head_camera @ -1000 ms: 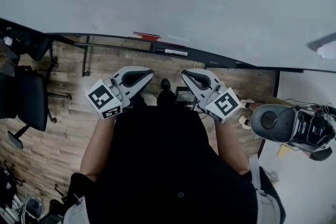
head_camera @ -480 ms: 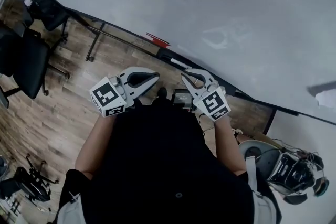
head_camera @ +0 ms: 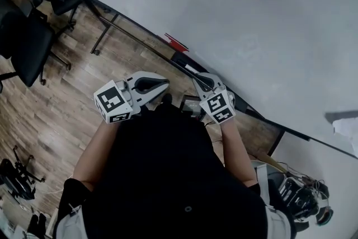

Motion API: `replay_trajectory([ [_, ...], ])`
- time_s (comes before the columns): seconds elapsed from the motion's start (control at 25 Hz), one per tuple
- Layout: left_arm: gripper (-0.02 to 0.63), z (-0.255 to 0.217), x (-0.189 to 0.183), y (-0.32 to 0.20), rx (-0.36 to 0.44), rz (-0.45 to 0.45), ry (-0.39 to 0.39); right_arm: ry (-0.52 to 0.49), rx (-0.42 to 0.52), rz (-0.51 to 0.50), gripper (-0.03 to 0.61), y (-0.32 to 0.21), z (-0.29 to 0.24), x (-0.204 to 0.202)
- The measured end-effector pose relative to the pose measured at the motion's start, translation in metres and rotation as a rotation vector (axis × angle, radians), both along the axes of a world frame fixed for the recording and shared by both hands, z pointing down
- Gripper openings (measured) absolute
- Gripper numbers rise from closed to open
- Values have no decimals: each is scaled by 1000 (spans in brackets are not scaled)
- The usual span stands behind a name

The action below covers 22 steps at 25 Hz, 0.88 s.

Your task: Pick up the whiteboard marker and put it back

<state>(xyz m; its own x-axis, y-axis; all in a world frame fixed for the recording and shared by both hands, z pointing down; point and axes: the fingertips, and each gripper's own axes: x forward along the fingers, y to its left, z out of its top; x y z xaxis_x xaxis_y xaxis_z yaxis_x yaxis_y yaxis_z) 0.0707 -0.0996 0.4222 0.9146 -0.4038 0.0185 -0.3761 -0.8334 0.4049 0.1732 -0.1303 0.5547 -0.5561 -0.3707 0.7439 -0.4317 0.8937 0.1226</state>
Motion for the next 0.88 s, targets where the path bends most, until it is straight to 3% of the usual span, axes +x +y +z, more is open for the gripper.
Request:
replay_trajectory([
  [0.28,12,3,-6,5,-17,-8,0,29,5,-2,35,-5,11,-7],
  [0.4,12,6,-9,5,-11,-11,2,33,3,3,104,-8,15,-10],
  [0.88,12,-1,-11,5,-8,-2,5,136,18,41,104,-21,27,-11],
])
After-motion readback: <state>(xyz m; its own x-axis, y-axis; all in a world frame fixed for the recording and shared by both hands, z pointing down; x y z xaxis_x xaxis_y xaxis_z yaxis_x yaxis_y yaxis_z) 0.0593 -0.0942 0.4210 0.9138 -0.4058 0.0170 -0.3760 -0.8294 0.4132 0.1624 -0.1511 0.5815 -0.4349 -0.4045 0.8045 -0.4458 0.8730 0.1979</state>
